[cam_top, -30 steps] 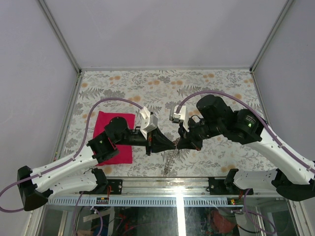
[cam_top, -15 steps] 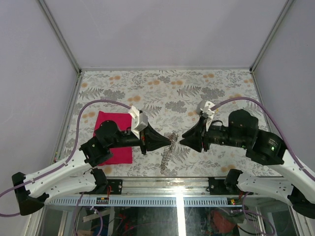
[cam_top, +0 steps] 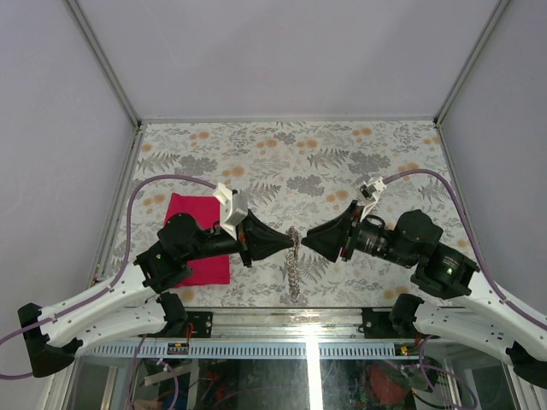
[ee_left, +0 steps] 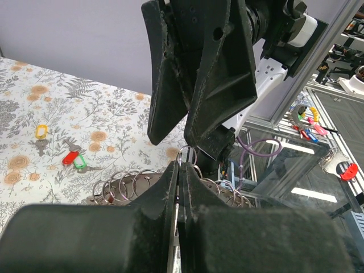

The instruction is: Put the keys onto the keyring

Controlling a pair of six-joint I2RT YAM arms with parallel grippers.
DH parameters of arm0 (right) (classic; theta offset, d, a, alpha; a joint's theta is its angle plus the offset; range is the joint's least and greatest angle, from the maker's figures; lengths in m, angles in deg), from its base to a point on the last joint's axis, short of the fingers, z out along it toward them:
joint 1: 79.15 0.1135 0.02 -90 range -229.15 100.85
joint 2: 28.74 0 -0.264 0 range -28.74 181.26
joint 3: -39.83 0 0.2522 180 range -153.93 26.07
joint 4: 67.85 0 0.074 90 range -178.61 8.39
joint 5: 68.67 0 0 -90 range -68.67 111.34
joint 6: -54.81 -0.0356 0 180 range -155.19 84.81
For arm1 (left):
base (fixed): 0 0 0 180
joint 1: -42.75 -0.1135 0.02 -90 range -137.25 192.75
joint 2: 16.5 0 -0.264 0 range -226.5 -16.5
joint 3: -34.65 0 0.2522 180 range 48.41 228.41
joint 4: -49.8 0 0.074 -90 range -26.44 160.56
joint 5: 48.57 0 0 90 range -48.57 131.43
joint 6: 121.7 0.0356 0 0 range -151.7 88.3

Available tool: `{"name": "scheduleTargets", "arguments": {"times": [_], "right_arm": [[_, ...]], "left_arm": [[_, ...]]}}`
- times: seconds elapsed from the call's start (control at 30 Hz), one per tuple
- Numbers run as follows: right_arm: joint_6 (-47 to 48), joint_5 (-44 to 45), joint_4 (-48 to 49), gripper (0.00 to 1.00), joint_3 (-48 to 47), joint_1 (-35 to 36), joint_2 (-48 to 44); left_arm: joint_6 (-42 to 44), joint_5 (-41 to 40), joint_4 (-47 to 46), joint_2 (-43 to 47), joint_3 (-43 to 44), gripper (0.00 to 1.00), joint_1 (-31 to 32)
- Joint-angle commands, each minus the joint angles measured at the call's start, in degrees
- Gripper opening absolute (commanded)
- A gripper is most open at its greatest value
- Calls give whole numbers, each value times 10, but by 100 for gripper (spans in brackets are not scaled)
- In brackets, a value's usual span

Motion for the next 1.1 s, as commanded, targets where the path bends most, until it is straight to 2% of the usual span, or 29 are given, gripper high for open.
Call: {"name": "scheduleTargets", "arguments": {"times": [0.0, 0.23, 0.53, 0.63, 0.77, 1.07], "right_arm": [[-59, -9, 92, 45, 8, 3, 2], [-63, -23, 94, 38, 9, 3, 8], [-64, -42, 87, 24, 11, 3, 16], [-65, -43, 86, 16, 11, 4, 14], [-61, -39, 83, 0, 11, 3, 13], [-41, -28, 53, 0, 16, 3, 18]], "left_arm": [[-5, -17, -65, 10, 0, 0, 1], [-2, -19, -61, 10, 2, 0, 2], [0, -23, -54, 13, 5, 0, 2], [1, -23, -52, 13, 5, 0, 2], [1, -26, -51, 15, 5, 0, 2], [3, -27, -51, 17, 6, 0, 2]]}}
